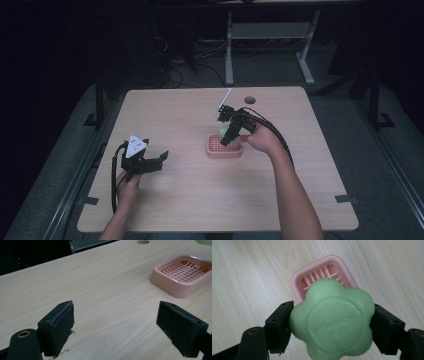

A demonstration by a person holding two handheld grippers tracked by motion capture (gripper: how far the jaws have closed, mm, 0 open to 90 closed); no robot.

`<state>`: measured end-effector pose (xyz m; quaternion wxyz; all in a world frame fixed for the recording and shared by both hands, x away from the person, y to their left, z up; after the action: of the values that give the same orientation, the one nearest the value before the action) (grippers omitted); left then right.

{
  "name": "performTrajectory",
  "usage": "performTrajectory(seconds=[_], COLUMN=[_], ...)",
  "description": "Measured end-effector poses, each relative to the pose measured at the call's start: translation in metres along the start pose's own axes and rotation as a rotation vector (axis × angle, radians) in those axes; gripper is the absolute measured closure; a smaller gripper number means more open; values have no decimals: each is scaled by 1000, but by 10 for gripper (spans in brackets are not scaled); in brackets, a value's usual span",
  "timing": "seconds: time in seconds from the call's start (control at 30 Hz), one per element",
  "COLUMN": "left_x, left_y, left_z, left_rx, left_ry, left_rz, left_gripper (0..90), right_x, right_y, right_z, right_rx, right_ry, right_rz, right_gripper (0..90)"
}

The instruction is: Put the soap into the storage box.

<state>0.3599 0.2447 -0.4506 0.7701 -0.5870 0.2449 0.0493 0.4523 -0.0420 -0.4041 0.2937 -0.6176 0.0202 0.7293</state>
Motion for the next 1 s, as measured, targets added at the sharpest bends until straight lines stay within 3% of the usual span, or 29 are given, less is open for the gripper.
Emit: performTrajectory(seconds=[0.53,1.0], left_x=[0,0], left_y=[0,0], left_z=[0,0], left_rx=[-2,-5], left_ry=[-1,1], left_rz=[0,-1], left_gripper=[143,143], right_x=[27,39], right_y=[-4,-4], right_z=[-12,-17], right_rx=[36,68], right_ry=[-18,-19], right_rz=[39,48], right_gripper=[258,258])
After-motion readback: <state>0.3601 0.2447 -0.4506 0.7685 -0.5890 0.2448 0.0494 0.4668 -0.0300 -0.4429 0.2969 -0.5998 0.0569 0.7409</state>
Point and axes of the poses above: each handheld gripper's, and its own axes: x roughly forward along the jaws, y roughly out of its underside, z roughly to its left, the point moved 4 cm from there along x, roughly forward along the jaws, and after that the axes turned 14 degrees about -y, right-handed, at the moved point
